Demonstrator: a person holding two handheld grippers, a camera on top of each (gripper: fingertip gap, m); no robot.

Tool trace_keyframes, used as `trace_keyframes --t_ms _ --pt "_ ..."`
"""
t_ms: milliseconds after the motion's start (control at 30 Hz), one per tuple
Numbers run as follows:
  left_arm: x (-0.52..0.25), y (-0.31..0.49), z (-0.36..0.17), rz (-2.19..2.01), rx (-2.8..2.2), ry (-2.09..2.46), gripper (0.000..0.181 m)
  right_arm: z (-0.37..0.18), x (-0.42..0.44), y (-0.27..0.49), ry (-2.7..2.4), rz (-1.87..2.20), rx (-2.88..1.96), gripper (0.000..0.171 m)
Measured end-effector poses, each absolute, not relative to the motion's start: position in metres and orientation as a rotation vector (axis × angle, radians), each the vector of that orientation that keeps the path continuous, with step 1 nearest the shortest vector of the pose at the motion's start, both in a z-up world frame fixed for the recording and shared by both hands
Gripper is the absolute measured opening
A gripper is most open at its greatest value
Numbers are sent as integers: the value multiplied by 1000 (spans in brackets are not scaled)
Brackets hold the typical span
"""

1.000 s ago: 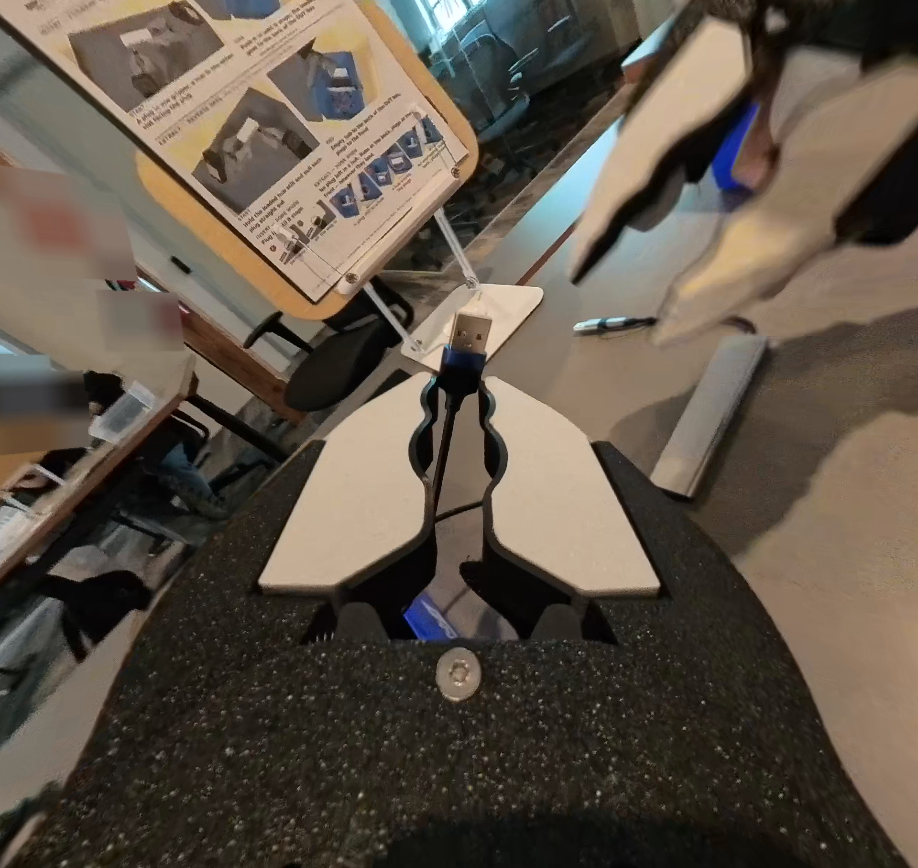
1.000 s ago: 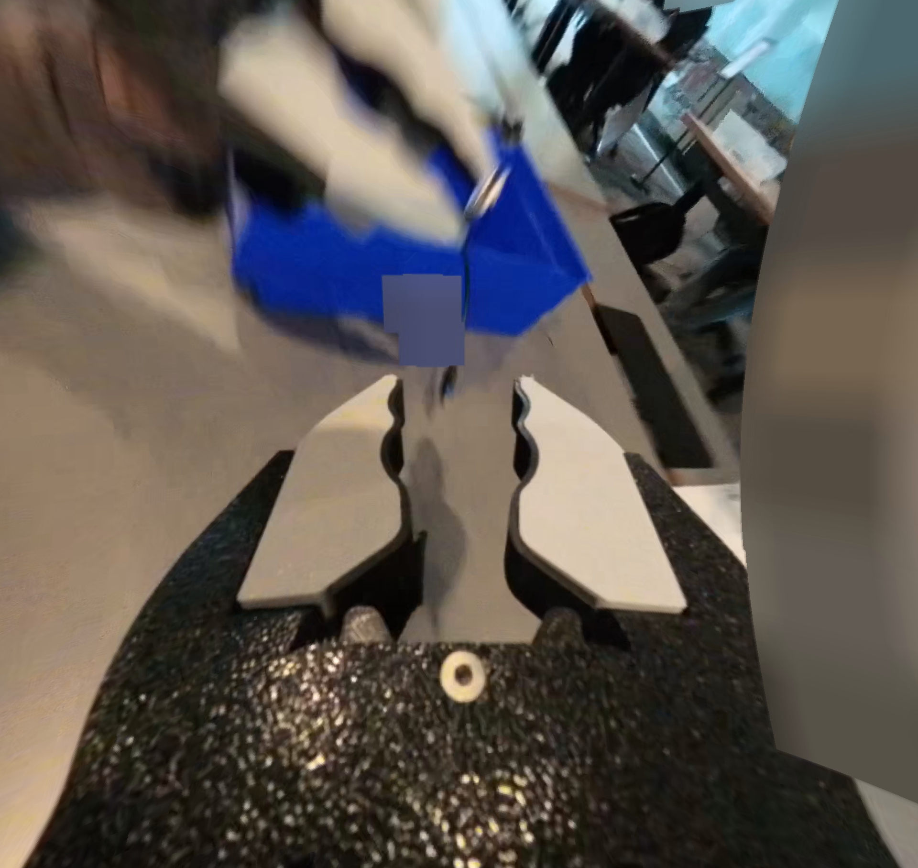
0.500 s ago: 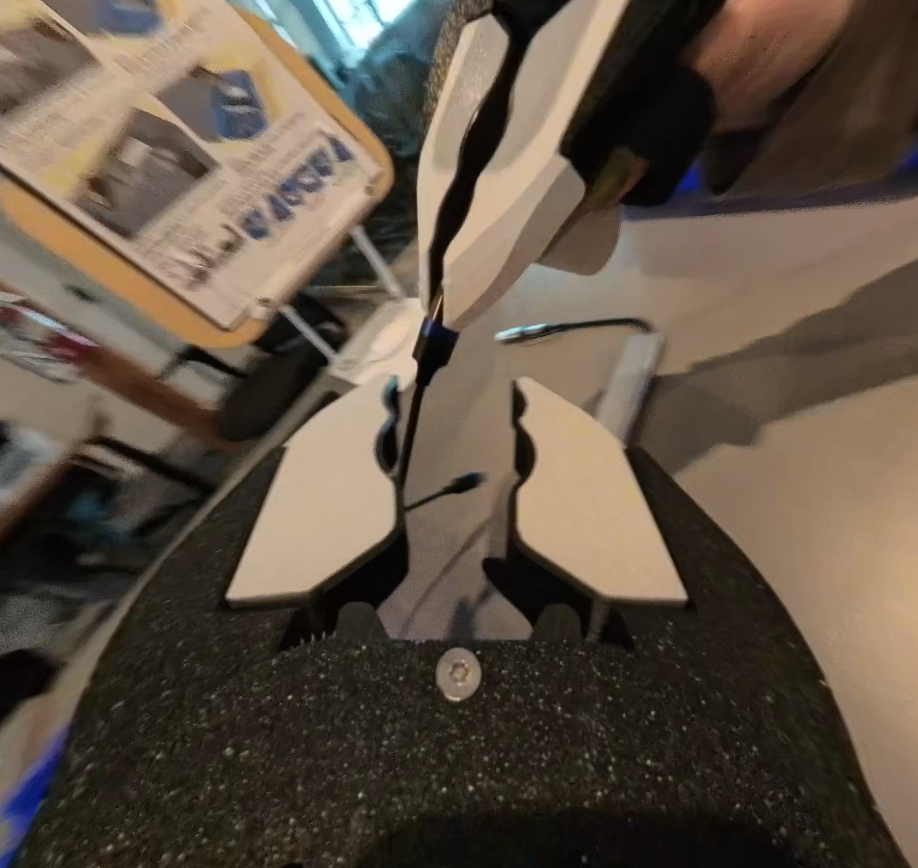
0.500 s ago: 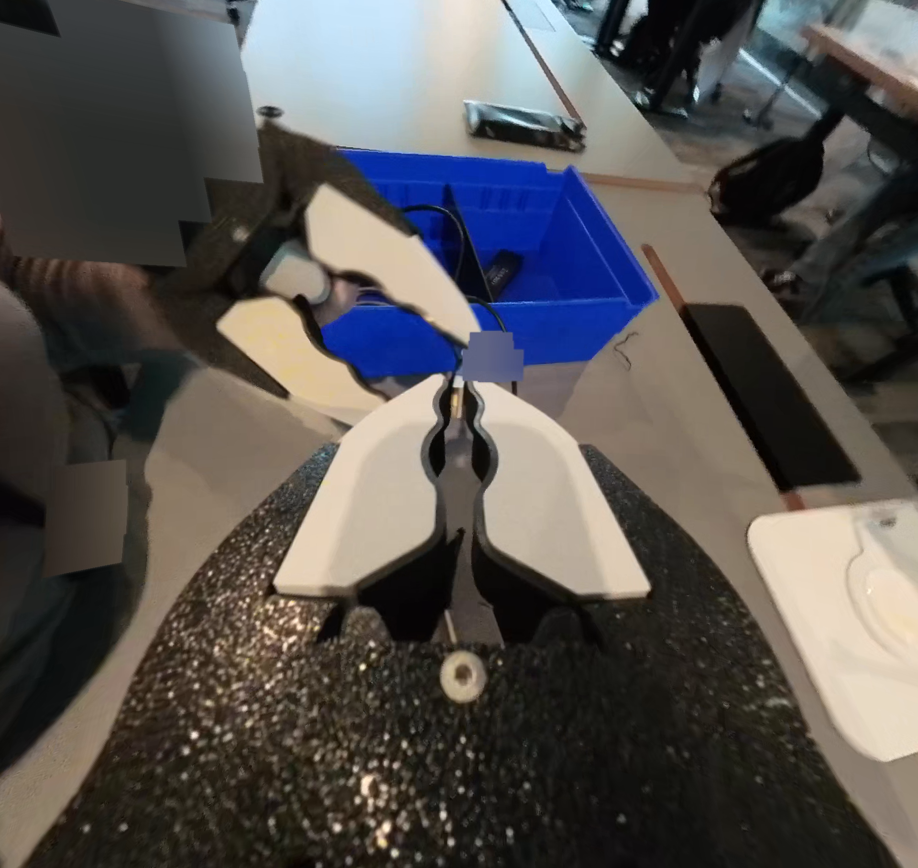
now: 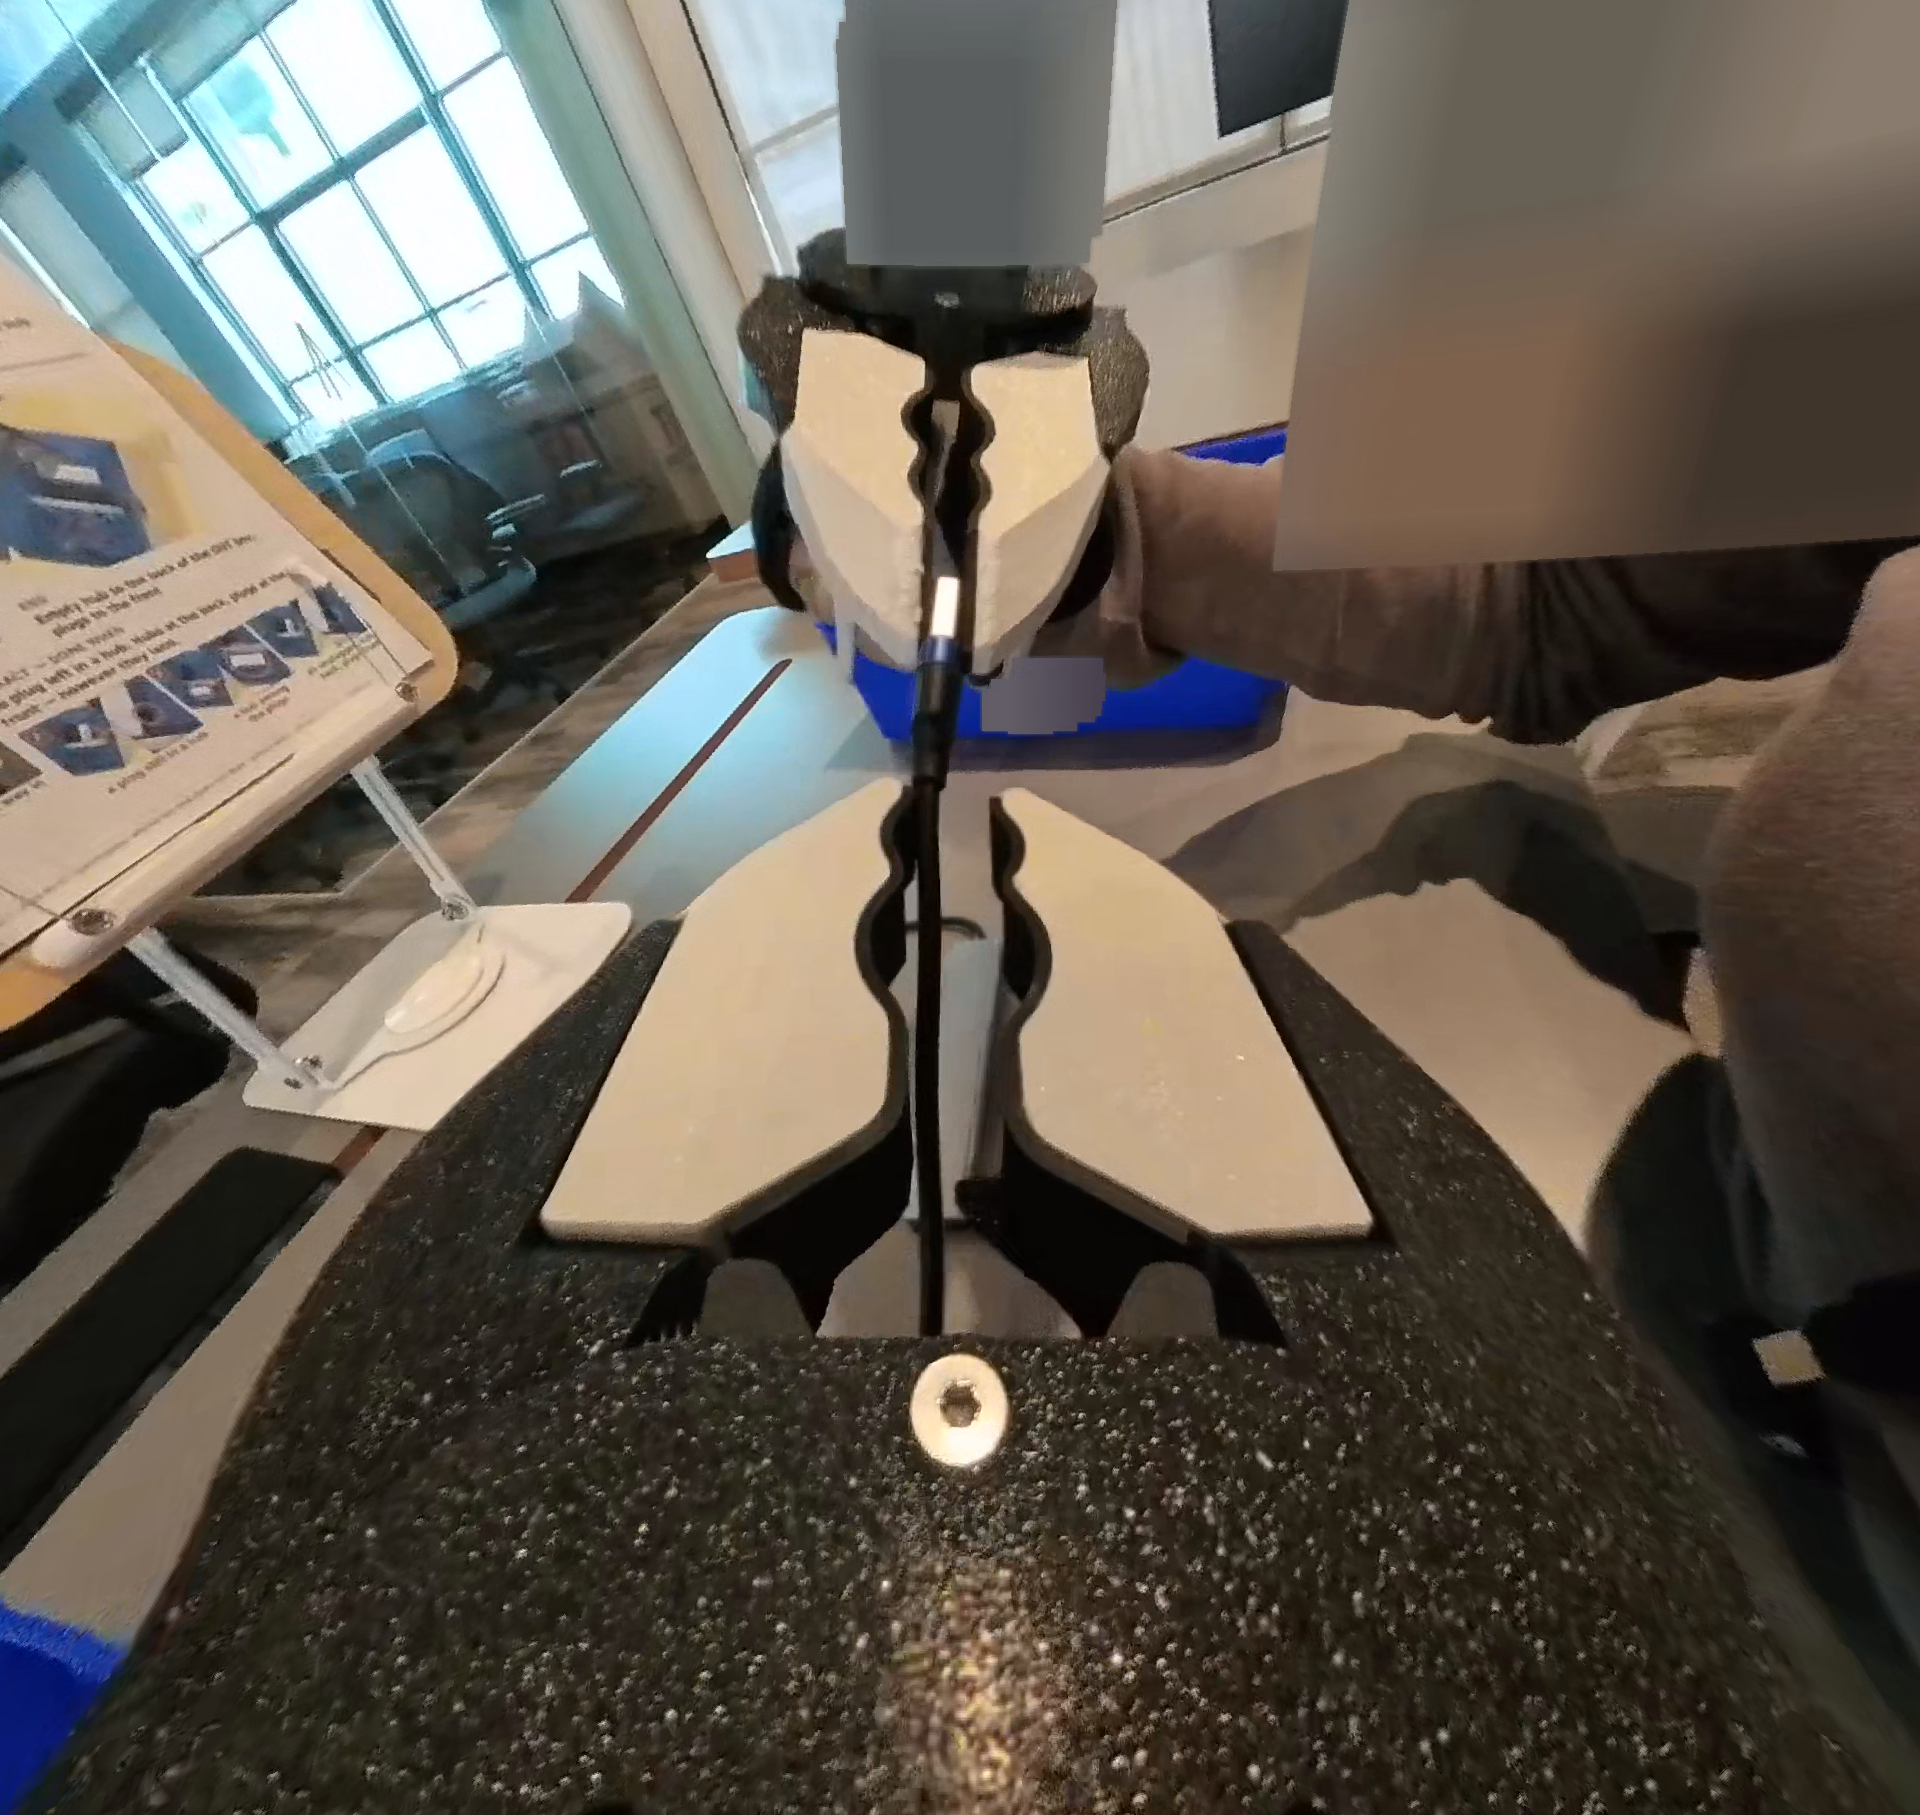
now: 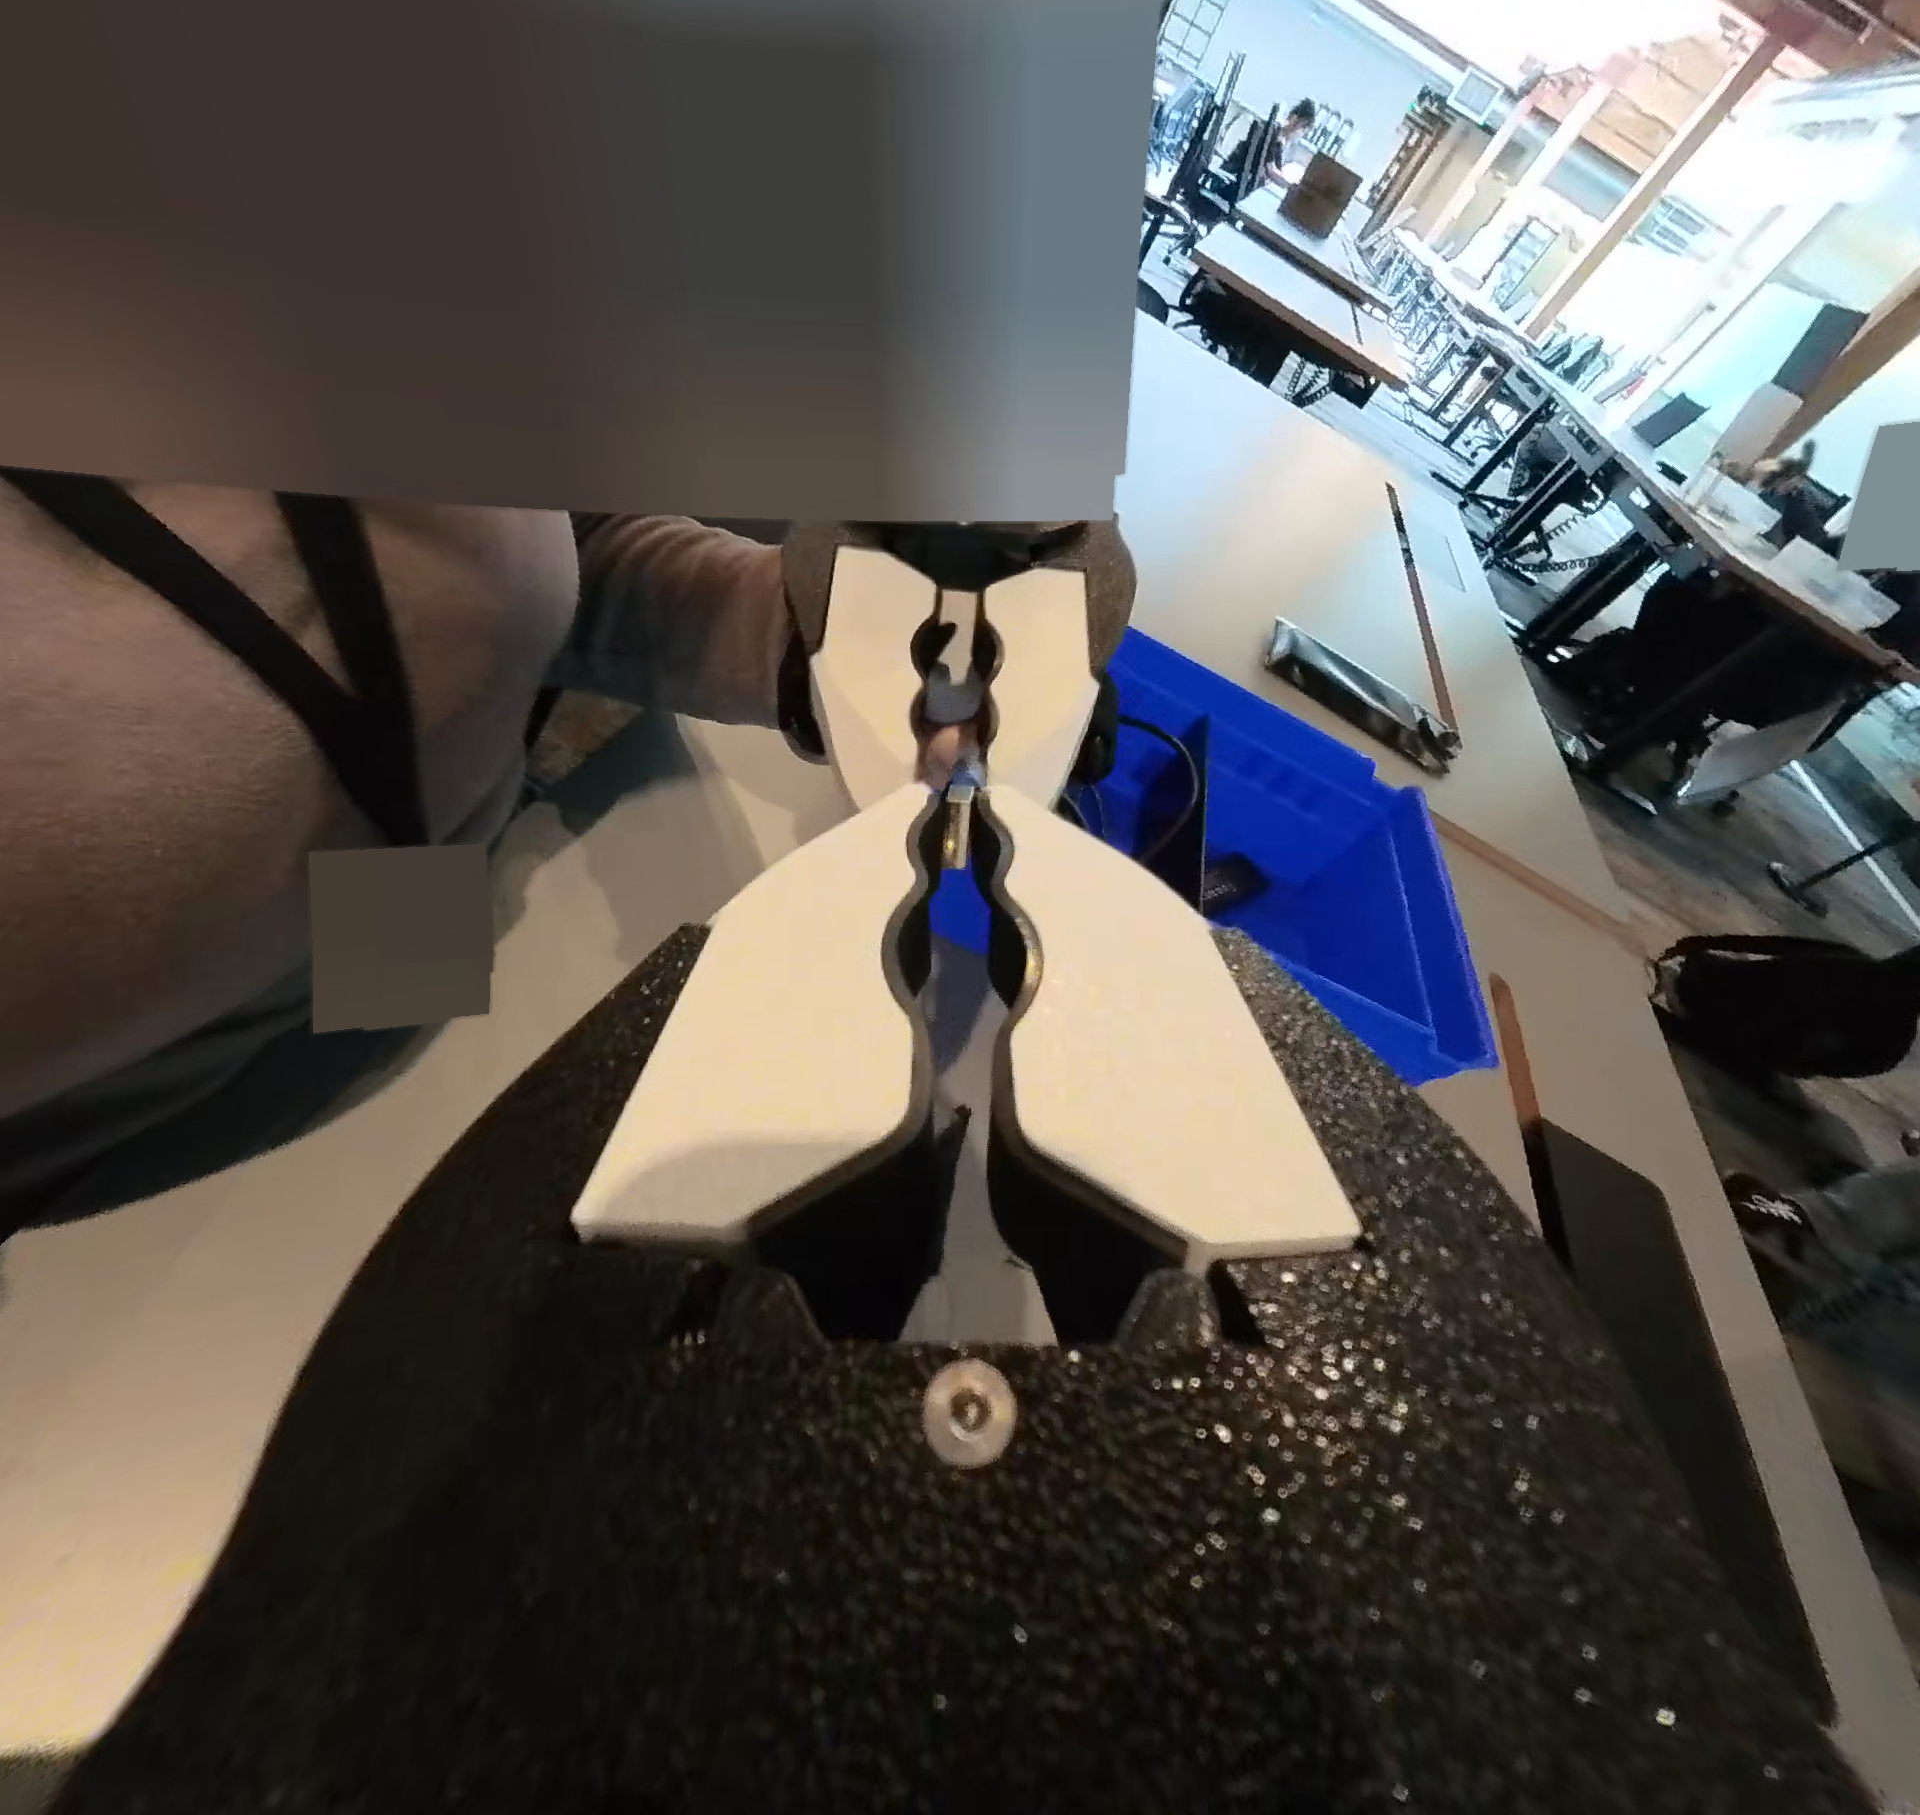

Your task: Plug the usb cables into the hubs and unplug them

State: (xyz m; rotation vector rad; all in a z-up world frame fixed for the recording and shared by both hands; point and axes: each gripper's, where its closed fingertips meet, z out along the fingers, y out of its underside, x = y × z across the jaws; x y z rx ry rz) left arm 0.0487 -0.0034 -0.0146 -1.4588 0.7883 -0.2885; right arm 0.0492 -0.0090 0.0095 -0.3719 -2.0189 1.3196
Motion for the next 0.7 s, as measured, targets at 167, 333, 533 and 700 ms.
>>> trace_keyframes --t_ms 167,333,533,700 --pt "53 -7 -14 -408 -1440 785 33 6 52 -13 -2029 1333 -340 5" --pt "55 -11 -7 -419 -1365 781 12 6 52 -20 -2026 1353 -314 5" --pt "55 -12 -6 -433 -1348 775 10 4 52 -19 -2004 1389 -312 4" --pt "53 -12 -5 -477 -1326 752 8 1 51 -18 -1983 1419 -322 5"
